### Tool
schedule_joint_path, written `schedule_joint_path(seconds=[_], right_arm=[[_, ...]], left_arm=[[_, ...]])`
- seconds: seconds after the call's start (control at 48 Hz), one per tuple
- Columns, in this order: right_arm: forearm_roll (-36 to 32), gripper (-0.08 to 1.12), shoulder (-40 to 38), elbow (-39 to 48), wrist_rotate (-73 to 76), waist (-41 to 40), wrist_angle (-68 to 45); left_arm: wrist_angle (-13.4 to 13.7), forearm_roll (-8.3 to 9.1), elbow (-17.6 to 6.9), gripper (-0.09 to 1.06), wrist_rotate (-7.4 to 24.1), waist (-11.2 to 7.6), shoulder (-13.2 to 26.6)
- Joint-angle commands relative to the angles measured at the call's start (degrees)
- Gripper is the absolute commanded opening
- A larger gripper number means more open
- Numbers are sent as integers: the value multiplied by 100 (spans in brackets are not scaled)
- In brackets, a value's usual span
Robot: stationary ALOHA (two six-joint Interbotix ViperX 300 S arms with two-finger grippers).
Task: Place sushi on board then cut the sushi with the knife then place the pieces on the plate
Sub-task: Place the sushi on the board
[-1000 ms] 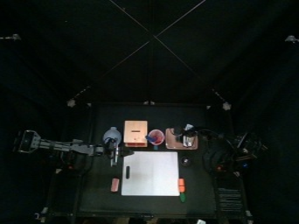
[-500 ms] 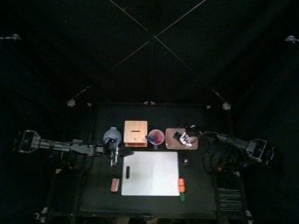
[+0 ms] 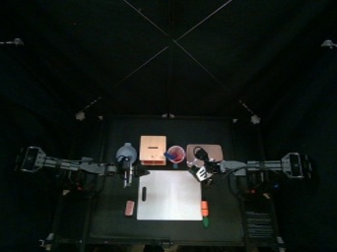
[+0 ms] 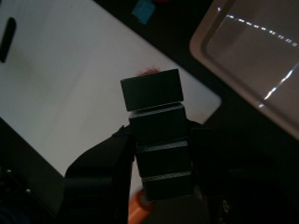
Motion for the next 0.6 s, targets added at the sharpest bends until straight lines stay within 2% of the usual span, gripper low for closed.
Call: schedule_joint_path(seconds=[0.021,0.167,0.354,0.604], right_arm=[[-642,60,70,-193,1046,483,-53],[-1635,60,448,-457,2733,1125,0],[-2514,60,1107,-1002,4509,1688,352],[-2725,60,2048,-1898,6161,2118,1204]], left_arm=[[-53,-9,-44,-1,0,-9,-53],[-44,-9,-26,-1,18,0,-97],[-26,0,9,-1,26,26,-167],[-26,0,141,-1,26,44,-299]])
